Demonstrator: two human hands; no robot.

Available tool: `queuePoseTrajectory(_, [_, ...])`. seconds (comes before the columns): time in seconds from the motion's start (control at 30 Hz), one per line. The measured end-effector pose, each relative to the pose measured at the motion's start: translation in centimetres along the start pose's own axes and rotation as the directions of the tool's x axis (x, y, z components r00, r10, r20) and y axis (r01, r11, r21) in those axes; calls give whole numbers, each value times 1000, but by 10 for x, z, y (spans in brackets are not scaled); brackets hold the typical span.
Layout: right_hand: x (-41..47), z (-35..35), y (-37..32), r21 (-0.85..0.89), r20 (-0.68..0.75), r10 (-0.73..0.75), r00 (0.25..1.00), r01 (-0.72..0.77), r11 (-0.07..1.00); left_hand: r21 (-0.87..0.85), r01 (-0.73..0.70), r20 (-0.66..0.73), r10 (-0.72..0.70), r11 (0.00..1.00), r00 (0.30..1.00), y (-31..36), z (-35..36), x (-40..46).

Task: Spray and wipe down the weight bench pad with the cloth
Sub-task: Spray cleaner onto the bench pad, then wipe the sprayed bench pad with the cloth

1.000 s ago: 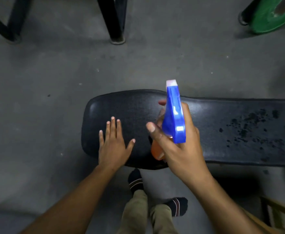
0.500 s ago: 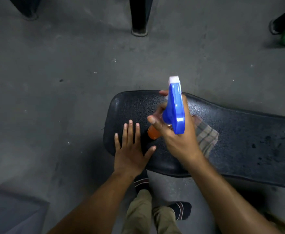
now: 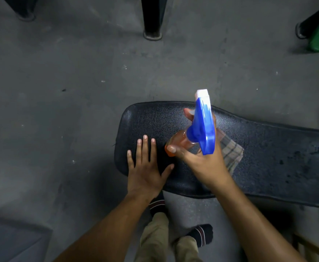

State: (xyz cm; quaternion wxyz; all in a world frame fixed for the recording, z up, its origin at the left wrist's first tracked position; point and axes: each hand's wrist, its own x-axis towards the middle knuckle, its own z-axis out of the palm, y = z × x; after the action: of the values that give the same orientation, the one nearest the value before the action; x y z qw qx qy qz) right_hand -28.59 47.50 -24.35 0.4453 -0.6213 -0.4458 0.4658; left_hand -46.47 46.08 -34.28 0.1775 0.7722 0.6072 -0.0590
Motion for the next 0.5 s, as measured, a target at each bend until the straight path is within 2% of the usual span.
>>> queuePoseTrajectory(0.13, [-20,-10,5,-254,-15,-98,995,91,963,16,-1,-4,1,1000,1000,0,-1,0])
queuePoseTrajectory(0.27, [-48,-29,41,-406,30,-22,999,32,914,51,-3,-15,4,999,1000,0,2,0])
queuePoseTrajectory(0.4, [-76,-46,83,-690,-130,57,990,-132,712,34,15,-26,-14,999,1000,3,3,-1])
queuePoseTrajectory(0.5, [-84,-51,100,-794,-93,47,995,-102,599,-25,62,-26,-62,998,998,12,4,-6])
